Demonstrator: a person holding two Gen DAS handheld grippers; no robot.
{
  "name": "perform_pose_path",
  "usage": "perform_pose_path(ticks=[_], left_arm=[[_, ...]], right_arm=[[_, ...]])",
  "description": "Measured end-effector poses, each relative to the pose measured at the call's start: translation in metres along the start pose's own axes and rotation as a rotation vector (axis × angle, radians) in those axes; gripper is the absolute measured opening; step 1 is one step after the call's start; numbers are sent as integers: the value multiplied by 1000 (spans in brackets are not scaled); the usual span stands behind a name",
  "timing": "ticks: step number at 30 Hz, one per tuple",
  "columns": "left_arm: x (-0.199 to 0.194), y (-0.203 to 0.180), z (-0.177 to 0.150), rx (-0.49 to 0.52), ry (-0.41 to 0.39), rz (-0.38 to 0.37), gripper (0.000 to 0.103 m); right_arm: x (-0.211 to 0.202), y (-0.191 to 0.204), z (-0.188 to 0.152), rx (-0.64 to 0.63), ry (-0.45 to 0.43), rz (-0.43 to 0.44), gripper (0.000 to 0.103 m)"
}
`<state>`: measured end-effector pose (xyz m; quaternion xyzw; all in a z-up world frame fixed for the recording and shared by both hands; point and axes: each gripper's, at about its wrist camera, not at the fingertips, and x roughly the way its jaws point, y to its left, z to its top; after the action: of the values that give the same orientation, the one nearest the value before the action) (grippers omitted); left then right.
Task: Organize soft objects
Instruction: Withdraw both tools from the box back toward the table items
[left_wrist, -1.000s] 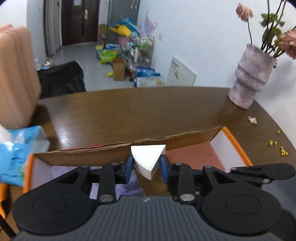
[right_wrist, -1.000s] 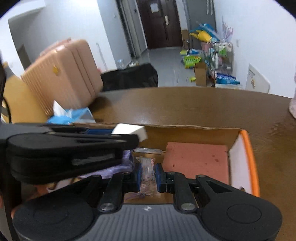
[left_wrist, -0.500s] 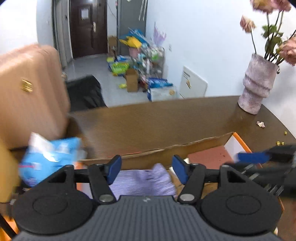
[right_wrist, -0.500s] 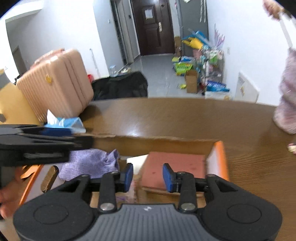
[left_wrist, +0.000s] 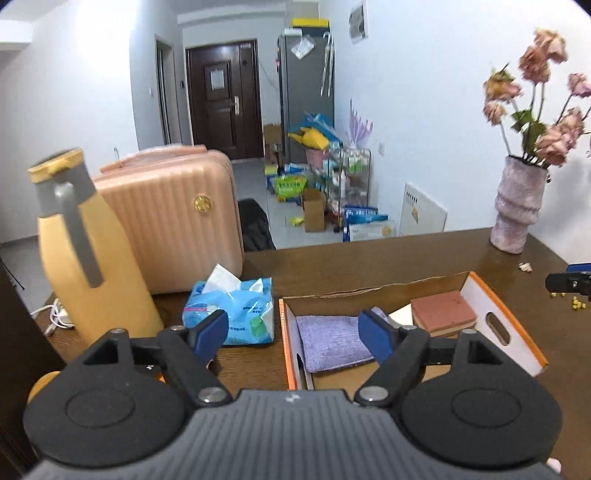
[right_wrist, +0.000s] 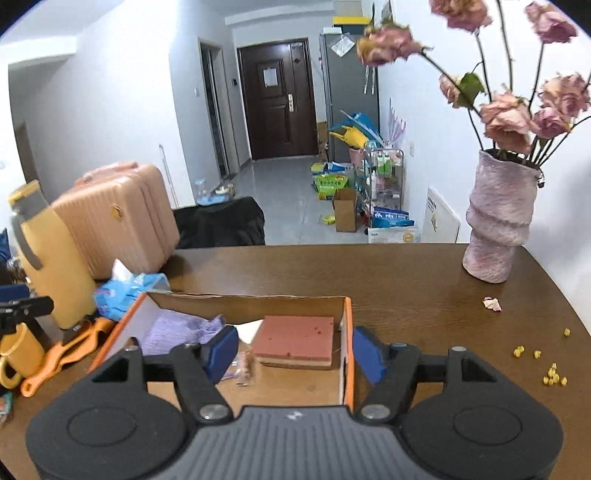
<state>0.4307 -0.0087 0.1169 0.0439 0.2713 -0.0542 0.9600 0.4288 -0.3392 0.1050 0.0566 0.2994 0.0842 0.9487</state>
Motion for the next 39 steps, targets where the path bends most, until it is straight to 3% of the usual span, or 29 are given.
perform_pose_path(ticks=[10,18,26,32,34,39], left_arm=[[-90,-7,-47,25,-133,38,81],[-171,-21,-142,90,-253,9,85],[-235,-22,-234,9,-276,-30,85],[-269,-22,-276,-13,-276,-29,89],[-273,-23,-281,8,-275,-20,90],[-268,-21,-278,-29,-269,-11,90]], right_arm=[[-89,17,-53,0,-112,43,69],[-162,39,-137,-79,-254,6,77],[-222,61,-241,-73,-310,16,83],[-258,75,-314,-41,-342,-12,90],[-259,74,-323,-56,-318,21,90],[-253,83,-322,-81,-311,-10,90]])
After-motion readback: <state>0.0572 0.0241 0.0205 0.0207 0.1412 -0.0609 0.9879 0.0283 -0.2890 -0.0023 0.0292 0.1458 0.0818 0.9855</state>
